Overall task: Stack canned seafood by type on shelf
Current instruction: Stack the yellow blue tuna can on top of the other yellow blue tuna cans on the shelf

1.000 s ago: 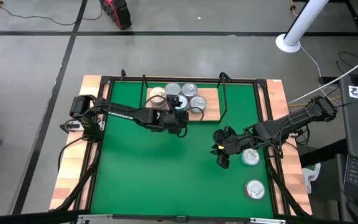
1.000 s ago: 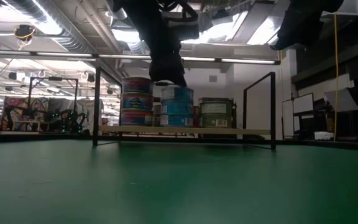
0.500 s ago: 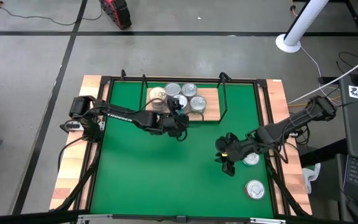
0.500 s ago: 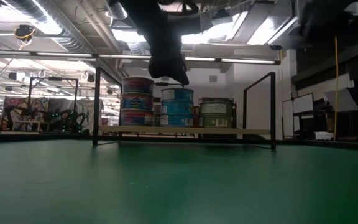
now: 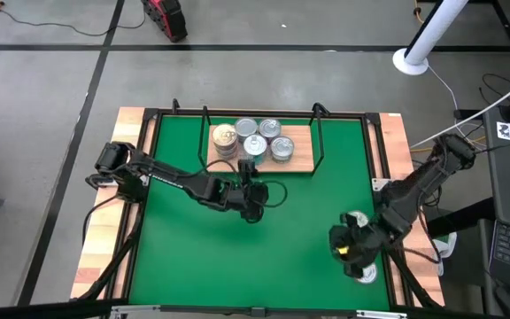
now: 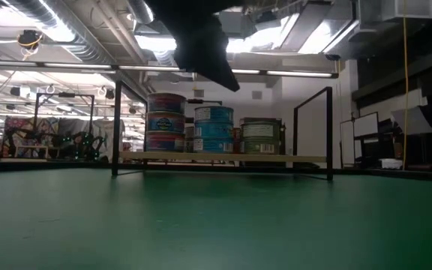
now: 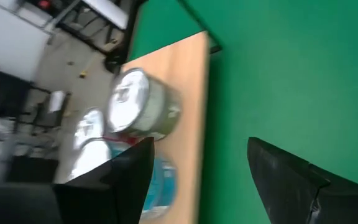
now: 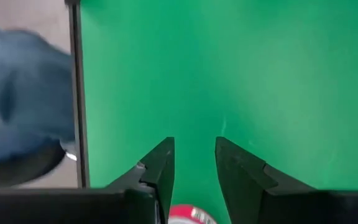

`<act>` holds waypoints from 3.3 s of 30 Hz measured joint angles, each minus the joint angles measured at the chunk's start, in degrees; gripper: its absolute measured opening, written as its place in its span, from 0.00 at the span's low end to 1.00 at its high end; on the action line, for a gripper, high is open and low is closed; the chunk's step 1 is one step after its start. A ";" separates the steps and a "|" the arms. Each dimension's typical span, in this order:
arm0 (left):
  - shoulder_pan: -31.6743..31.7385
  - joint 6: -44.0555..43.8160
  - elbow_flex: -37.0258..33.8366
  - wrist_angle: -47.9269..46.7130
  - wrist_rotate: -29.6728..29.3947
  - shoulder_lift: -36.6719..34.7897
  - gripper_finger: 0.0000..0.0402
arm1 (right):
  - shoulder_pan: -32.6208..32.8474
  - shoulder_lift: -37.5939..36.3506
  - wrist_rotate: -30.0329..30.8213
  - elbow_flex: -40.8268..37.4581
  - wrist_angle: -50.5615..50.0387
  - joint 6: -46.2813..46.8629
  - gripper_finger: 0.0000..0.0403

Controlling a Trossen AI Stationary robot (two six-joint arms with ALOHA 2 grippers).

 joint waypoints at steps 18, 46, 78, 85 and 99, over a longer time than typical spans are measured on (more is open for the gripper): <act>-3.09 -3.37 -0.04 1.49 4.42 0.76 0.63 | 3.19 0.01 0.07 -8.69 -14.53 23.29 0.29; -3.05 -3.40 -0.04 1.58 4.38 0.76 0.63 | 3.23 4.58 3.52 -14.99 -9.73 26.66 0.29; -3.05 -3.25 -0.04 5.68 8.14 0.79 0.63 | 2.27 4.93 8.21 -15.32 -0.83 26.41 0.00; -3.05 -3.20 -0.04 7.70 8.18 0.80 0.63 | 2.27 4.91 8.61 -15.30 1.49 26.39 0.00; -3.05 -3.24 -0.04 7.69 10.30 0.81 0.63 | 1.19 4.78 10.02 -8.73 -11.73 21.49 0.00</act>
